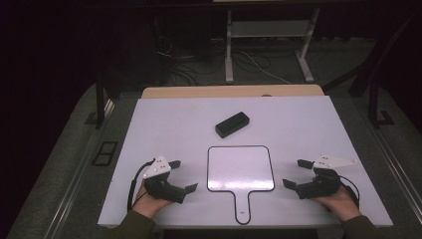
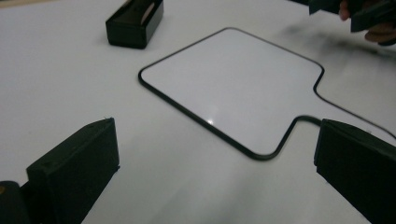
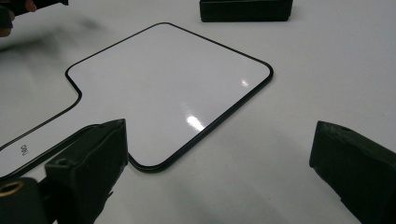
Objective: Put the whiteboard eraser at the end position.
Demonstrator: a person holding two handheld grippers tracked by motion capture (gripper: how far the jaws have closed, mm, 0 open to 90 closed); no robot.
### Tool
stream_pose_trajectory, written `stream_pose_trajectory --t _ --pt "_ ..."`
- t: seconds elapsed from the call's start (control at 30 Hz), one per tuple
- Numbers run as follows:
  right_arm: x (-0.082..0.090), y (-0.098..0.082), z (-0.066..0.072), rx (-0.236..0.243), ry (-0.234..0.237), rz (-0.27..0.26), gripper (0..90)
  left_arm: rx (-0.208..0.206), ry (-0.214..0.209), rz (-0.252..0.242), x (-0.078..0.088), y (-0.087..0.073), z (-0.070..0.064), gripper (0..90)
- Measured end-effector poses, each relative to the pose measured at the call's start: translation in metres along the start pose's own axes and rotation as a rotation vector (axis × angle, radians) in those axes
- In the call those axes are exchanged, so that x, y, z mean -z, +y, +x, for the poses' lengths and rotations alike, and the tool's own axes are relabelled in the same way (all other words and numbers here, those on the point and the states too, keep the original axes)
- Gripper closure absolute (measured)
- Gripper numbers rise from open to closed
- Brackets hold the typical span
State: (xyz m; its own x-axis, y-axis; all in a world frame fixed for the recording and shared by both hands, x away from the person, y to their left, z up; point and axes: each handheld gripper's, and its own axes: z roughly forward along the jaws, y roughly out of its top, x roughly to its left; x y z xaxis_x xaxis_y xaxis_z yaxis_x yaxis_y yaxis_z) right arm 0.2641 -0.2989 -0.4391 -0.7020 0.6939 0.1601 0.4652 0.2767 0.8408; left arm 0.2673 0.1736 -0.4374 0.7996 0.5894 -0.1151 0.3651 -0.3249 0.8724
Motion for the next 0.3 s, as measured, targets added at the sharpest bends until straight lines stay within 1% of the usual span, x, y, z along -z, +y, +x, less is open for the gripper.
stream_pose_trajectory --t 0.3 --pt "0.0002 -0.0002 -0.0008 0.0 -0.005 -0.001 3.4 0.003 0.003 -0.008 0.0012 0.0019 0.0019 0.0"
